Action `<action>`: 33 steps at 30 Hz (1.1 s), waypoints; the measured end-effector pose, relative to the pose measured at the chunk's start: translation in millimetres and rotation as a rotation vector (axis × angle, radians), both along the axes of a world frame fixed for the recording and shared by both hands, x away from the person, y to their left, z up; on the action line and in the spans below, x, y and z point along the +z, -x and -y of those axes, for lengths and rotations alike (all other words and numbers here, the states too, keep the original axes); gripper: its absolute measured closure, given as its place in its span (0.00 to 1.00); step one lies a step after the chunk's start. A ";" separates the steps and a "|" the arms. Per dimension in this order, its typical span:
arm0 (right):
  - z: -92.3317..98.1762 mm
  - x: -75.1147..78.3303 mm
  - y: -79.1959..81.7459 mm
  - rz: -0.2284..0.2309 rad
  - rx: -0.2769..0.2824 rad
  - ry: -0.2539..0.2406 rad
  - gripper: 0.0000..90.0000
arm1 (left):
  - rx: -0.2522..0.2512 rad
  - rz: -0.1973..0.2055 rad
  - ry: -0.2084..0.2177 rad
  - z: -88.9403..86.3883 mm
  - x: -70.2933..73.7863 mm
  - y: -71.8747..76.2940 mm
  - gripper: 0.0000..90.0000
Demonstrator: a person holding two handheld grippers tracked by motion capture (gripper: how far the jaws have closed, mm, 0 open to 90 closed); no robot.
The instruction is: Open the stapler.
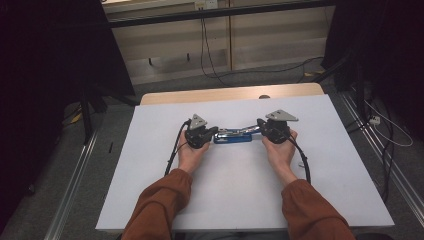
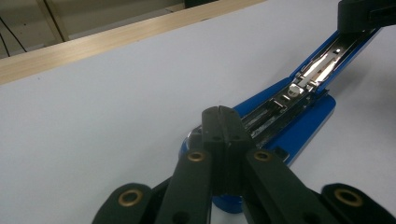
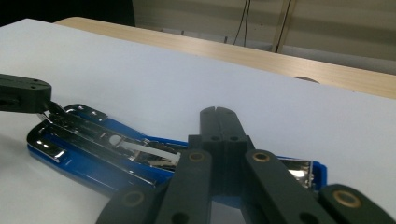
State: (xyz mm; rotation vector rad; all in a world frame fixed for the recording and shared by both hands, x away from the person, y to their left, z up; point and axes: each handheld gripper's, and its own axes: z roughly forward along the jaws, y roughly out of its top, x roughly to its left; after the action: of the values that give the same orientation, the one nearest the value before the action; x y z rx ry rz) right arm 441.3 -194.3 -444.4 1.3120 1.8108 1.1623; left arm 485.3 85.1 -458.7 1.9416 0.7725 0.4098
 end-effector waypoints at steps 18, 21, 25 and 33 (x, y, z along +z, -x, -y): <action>6.3 -6.7 0.1 -0.030 -0.009 0.015 1.00 | 0.004 0.001 -0.003 0.3 0.4 0.1 1.00; 6.1 -6.9 0.1 -0.029 -0.008 0.019 1.00 | 0.007 -0.004 0.000 0.5 0.5 0.1 1.00; 6.5 -7.5 -0.5 -0.029 -0.008 0.018 1.00 | 0.004 -0.003 0.001 0.2 0.4 -0.1 1.00; 7.0 -8.4 -1.1 -0.034 -0.009 0.021 1.00 | 0.013 0.006 0.012 1.0 4.8 1.2 1.00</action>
State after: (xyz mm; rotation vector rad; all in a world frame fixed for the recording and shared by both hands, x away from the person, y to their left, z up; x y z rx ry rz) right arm 442.4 -201.3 -452.8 1.3345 1.8344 1.1200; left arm 484.1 84.1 -453.9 1.9249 0.7821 0.4177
